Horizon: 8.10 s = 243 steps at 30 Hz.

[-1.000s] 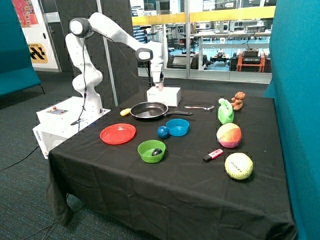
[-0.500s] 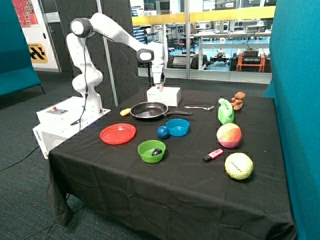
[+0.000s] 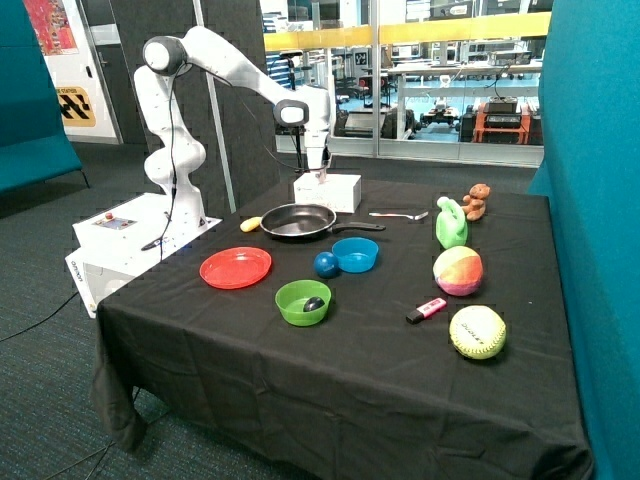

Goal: Dry the plate

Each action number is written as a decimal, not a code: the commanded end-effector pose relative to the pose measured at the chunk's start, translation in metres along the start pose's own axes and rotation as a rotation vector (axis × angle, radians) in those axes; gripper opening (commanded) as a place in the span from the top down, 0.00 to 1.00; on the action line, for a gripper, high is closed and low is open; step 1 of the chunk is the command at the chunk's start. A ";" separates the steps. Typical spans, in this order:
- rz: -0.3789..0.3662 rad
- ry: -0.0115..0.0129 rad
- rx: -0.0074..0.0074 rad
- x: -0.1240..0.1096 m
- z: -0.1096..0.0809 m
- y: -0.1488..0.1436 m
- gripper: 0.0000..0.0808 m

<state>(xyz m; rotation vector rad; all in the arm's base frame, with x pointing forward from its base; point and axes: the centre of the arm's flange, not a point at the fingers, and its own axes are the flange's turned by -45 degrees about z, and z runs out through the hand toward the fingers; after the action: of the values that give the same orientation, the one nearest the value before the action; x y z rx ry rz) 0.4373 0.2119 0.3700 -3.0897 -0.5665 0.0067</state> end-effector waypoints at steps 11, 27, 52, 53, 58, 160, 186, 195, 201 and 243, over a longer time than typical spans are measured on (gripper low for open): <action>-0.024 0.0041 -0.0012 -0.007 0.005 -0.010 1.00; 0.023 0.0042 -0.0011 -0.004 -0.002 0.011 1.00; -0.039 0.0041 -0.0012 0.014 -0.038 0.003 1.00; -0.044 0.0041 -0.0012 0.014 -0.041 0.002 1.00; -0.056 0.0041 -0.0013 0.018 -0.054 0.002 1.00; 0.471 0.0043 -0.0002 -0.124 -0.041 0.370 1.00; 0.503 0.0044 -0.0001 -0.176 0.008 0.414 1.00; 0.430 0.0043 -0.0002 -0.191 0.026 0.408 1.00; 0.482 0.0043 -0.0001 -0.194 0.039 0.396 1.00; 0.623 0.0044 0.0002 -0.207 0.055 0.469 1.00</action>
<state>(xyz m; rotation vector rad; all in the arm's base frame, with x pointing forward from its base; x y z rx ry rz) 0.3941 -0.2867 0.3197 -3.1289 0.3663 -0.0075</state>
